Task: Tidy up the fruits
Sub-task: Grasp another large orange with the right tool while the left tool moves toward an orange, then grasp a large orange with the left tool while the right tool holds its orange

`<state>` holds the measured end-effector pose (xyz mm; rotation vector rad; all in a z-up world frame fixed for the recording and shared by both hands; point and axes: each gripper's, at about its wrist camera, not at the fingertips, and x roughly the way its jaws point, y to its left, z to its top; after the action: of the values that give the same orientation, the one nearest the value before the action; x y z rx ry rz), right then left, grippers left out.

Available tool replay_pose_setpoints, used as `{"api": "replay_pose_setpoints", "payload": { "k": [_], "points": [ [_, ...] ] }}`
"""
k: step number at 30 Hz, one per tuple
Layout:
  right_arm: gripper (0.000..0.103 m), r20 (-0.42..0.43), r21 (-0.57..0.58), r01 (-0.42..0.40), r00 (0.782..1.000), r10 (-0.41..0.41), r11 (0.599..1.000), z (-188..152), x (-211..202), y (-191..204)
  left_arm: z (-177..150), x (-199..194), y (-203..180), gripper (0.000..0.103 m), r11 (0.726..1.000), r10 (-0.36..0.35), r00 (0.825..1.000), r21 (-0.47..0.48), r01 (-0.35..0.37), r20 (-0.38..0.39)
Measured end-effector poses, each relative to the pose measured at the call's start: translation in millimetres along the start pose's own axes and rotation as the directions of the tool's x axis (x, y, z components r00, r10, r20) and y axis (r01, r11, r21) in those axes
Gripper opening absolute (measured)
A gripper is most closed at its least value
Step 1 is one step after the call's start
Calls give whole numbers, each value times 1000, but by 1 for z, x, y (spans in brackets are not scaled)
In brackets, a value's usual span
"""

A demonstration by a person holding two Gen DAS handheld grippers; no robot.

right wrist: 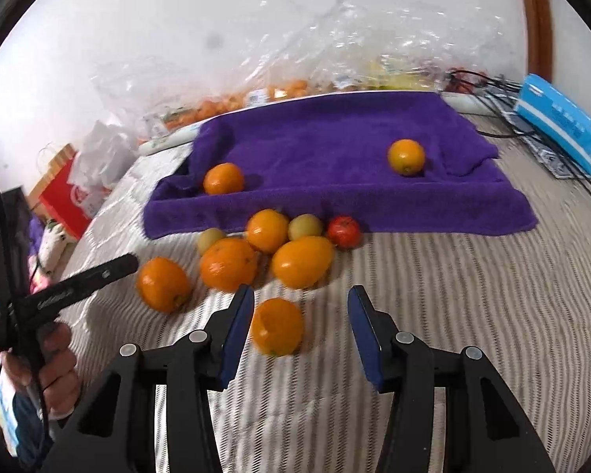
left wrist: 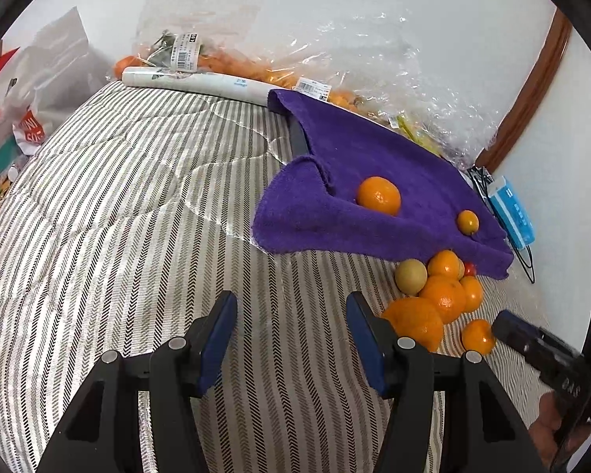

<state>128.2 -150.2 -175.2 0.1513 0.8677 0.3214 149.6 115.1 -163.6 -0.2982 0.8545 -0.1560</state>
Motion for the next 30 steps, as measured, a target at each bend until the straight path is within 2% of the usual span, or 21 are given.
{"api": "replay_pose_setpoints", "payload": {
  "k": [5, 6, 7, 8, 12, 18, 25, 30],
  "points": [
    [49, -33, -58, 13, 999, -14, 998, -10, 13, 11, -1, 3, -3, 56, 1000, 9, 1000, 16, -9, -3],
    [46, -41, -63, 18, 999, -21, 998, -12, 17, 12, -1, 3, -4, 56, 1000, 8, 1000, 23, -8, -2],
    [36, -51, -63, 18, 998, -22, 998, -14, 19, 11, -2, 3, -6, 56, 999, 6, 1000, 32, -6, -4],
    [32, -44, -62, 18, 999, -21, 998, -15, 19, 10, -2, 3, -7, 56, 999, 7, 1000, 38, -7, -3],
    [32, -14, -50, 24, 1000, -25, 998, -15, 9, 1, -4, 2, -13, 56, 998, 1, 1000, 69, -2, 5],
    [32, 44, -46, 123, 992, -121, 991, -11, -10, -23, -5, -1, -18, 56, 995, -41, 999, 95, 40, 12],
    [32, 40, -25, 160, 987, -159, 987, -18, -20, -52, -7, -6, -22, 56, 991, -79, 996, 109, 75, 28],
    [32, 51, -38, 181, 983, -179, 983, -22, -23, -58, -7, -9, -24, 57, 988, -100, 994, 122, 94, 43]
  ]
}}
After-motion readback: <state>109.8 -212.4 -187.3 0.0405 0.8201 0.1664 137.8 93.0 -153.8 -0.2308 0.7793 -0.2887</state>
